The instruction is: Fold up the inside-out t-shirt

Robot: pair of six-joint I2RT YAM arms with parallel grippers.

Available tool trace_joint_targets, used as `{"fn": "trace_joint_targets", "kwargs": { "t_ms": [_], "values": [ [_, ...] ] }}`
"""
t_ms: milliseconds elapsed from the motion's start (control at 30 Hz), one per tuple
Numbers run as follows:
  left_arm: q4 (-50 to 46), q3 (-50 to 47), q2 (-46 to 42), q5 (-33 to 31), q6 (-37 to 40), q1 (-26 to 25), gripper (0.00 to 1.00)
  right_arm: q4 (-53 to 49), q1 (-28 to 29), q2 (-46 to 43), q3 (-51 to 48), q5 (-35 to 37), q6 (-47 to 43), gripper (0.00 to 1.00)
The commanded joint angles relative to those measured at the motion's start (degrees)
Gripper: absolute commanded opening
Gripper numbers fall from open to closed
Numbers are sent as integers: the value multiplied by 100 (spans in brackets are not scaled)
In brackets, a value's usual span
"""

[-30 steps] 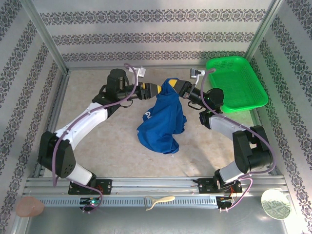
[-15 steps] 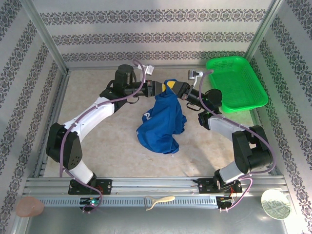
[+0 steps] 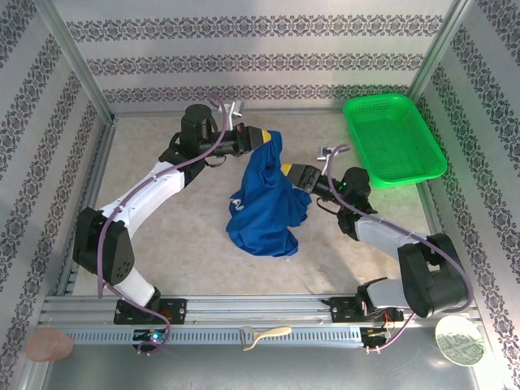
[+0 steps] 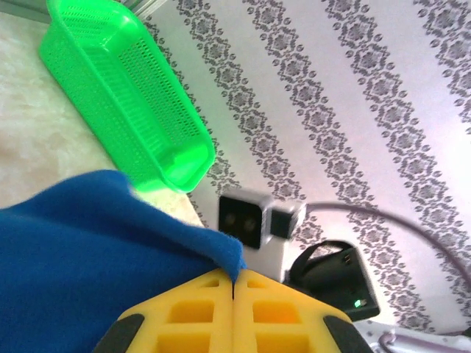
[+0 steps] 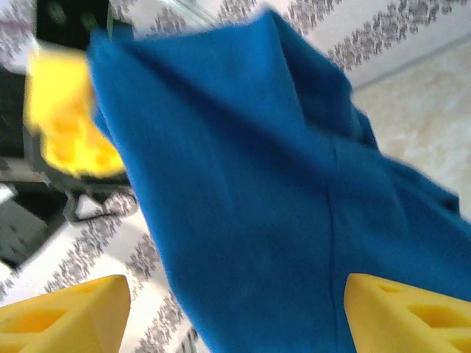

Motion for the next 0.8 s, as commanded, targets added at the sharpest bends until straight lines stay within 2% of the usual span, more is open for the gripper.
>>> {"fn": "trace_joint_targets", "kwargs": {
  "t_ms": [0, 67, 133, 200, 300, 400, 533, 600, 667, 767],
  "values": [
    [619, 225, -101, 169, -673, 19, 0, -840, 441, -172, -34, 514, -1198, 77],
    [1024, 186, -42, 228, -1126, 18, 0, -1245, 673, -56, 70, 904, -1556, 77],
    [1745, 110, 41, 340, -1764, 19, 0, -1507, 718, 179, 201, 1354, -1615, 70],
    [2677, 35, 168, 400, -2561, 20, 0, -1530, 614, 428, 267, 1717, -1484, 63],
    [3639, -17, 296, 418, -3378, 24, 0, -1610, 287, 482, 310, 1748, -1207, 61],
    [3207, -29, 155, 436, -3056, 22, 0, -2242, 181, -73, 339, 1611, -1408, 63],
    [1536, 72, -89, 293, -1841, 28, 0, -3775, 255, -1365, 517, 1832, -1959, 64],
    [1036, 111, -132, 252, -1462, 28, 0, -4450, 354, -1884, 709, 2061, -2235, 66],
    [890, 89, -123, 236, -1353, 28, 0, -4958, 473, -2236, 1061, 2284, -2510, 68],
    [929, 29, -121, 225, -1382, 26, 0, -5391, 712, -2186, 1660, 2465, -2880, 71]
  ]
}}
